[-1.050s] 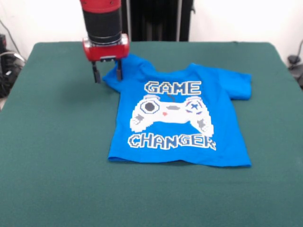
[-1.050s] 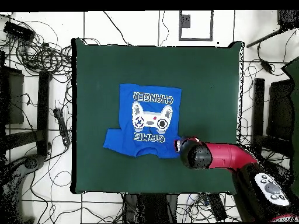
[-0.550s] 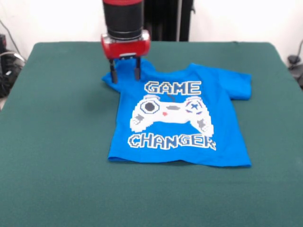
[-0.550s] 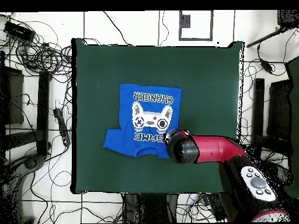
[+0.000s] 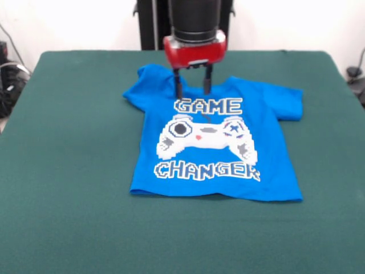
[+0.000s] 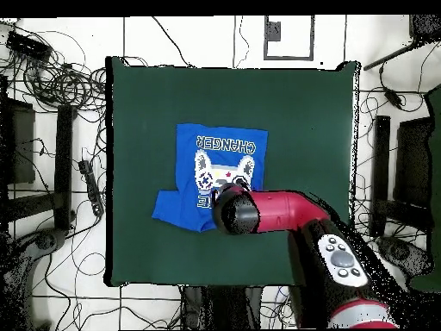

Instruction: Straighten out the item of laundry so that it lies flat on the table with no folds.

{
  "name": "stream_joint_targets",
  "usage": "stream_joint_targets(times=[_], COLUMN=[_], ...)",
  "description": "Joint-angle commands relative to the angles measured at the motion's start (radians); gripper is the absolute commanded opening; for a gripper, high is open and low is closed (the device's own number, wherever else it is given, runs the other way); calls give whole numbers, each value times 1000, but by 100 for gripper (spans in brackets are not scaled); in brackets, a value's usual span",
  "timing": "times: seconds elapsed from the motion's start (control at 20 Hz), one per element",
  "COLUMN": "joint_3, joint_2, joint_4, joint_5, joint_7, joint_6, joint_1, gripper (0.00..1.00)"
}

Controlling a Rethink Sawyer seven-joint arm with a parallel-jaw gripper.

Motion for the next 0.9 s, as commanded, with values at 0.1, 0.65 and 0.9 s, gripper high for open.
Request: stream_joint_targets(times=[0.1,0.65,0.9], joint_3=[-39,-105,-125], joint_2=[42,100,115], joint_4=[75,95,94], joint_5=[113,240,306], joint_7=[312,357,358], joint_6=[-40,-154,-178], joint_1=[117,250,300], gripper=[100,100,100])
